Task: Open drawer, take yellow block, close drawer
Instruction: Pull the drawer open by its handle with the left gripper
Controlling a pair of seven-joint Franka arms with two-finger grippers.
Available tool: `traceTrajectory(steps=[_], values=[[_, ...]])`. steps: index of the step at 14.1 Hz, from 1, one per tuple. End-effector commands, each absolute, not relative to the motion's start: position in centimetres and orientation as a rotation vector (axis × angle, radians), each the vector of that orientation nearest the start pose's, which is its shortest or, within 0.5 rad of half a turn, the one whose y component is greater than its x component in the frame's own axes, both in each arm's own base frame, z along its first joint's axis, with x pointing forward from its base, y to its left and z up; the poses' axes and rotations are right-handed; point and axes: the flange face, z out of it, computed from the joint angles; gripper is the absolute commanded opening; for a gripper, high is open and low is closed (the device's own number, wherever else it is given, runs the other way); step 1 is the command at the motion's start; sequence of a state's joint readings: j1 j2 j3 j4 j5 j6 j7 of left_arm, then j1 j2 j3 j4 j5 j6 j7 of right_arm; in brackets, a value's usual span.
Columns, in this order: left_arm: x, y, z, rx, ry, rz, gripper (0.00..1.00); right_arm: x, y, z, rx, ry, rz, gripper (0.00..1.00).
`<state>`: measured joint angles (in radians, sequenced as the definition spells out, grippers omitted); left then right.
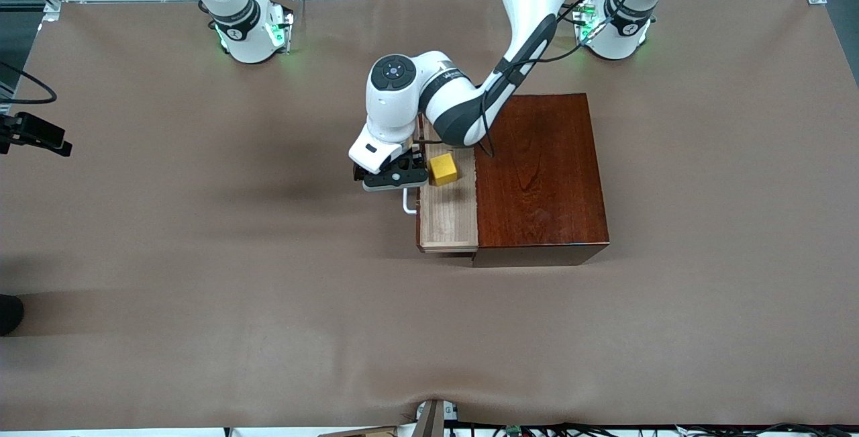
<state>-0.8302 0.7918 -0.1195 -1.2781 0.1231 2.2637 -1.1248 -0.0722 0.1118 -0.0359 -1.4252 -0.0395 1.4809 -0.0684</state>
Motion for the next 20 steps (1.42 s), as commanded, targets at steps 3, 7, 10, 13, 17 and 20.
traceTrajectory(steps=[3,7,10,13,17,20], values=[[46.2,-63.3,27.4,-3.416,-0.240,-0.169,1.00,57.9,-6.7,62.1,-3.186,0.063,0.095,1.00],[45.8,-63.9,27.7,-3.436,-0.225,-0.178,1.00,57.9,-6.6,62.0,-3.186,0.063,0.097,1.00],[47.1,-62.9,30.3,-3.441,-0.278,-0.215,1.00,57.9,-6.9,61.6,-3.182,0.072,0.109,1.00],[49.0,-61.2,35.3,-3.466,-0.332,-0.292,1.00,57.9,-6.8,61.6,-3.183,0.070,0.112,1.00],[48.8,-60.7,36.1,-3.430,-0.327,-0.251,1.00,58.1,-6.7,61.3,-3.183,0.070,0.119,1.00],[48.7,-60.2,38.4,-3.428,-0.332,-0.251,1.00,58.1,-6.8,61.3,-3.183,0.072,0.119,1.00]])
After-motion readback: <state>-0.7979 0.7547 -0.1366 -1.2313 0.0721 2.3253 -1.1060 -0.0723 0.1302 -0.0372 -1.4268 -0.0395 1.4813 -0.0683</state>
